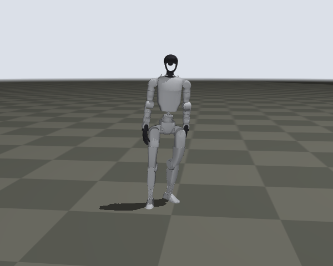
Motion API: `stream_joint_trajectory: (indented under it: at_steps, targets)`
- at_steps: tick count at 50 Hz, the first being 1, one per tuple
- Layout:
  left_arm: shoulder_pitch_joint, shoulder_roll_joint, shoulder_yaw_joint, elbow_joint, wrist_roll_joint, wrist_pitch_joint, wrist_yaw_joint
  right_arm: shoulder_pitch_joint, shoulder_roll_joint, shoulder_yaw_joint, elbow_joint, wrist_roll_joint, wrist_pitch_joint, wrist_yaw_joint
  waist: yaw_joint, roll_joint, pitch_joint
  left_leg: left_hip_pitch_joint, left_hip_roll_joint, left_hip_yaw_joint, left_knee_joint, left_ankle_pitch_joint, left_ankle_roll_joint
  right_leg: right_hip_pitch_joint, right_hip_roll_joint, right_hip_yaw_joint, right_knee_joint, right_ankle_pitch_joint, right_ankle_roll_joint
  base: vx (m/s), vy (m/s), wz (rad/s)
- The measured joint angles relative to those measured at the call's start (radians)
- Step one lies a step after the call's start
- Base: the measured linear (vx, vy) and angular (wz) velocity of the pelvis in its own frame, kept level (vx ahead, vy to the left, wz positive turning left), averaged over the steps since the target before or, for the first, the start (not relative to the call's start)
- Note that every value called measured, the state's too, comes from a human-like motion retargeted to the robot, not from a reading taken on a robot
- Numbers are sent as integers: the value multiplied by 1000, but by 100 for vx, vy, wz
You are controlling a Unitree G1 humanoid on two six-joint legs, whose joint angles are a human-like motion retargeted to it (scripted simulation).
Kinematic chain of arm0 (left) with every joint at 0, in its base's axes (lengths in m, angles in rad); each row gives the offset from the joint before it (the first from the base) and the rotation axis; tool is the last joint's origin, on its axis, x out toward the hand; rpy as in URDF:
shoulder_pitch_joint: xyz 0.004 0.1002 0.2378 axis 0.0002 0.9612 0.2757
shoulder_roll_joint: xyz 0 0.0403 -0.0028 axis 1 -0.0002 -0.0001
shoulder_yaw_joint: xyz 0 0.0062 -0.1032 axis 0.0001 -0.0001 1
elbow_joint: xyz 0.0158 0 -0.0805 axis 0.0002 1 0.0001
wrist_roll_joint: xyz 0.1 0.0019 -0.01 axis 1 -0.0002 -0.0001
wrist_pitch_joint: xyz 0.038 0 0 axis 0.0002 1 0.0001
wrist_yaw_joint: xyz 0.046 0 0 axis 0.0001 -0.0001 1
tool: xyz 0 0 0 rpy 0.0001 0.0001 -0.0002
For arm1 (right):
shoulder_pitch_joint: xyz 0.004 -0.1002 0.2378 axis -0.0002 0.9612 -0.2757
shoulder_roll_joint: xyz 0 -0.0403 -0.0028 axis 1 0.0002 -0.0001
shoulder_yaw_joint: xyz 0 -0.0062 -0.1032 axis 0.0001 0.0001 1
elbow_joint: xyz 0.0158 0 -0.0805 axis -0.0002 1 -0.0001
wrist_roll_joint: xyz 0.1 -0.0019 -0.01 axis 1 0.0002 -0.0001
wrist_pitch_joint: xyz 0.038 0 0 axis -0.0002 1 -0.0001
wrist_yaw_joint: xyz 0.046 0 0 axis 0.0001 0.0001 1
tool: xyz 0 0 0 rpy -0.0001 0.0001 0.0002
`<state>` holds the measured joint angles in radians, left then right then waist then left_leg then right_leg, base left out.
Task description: In place motions
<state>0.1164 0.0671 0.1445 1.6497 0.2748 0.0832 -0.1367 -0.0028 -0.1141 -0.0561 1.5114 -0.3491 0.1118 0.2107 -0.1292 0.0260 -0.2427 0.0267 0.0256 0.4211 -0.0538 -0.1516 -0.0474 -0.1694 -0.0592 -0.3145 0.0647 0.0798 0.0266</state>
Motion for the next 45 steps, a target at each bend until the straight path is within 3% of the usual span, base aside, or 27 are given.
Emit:
stream_joint_trajectory:
  at_steps: [25, 45]
  targets:
    - [-90, -11, -43, -100, -42, -15, -63, 14, -33, -54, 178, 91, 41, -28, -97, 48, 6, 13, 48, 181, 7, -26, -26, -72, 60, 128, 10, 34, -1, -2, 13, -37]
    - [-54, -1, -26, -60, -8, -6, -65, 1, -10, -23, 95, 85, 24, -19, -79, 50, 15, -8, 39, 117, 15, -12, -15, -47, 37, 70, 2, 24, 2, -1, -6, 16]
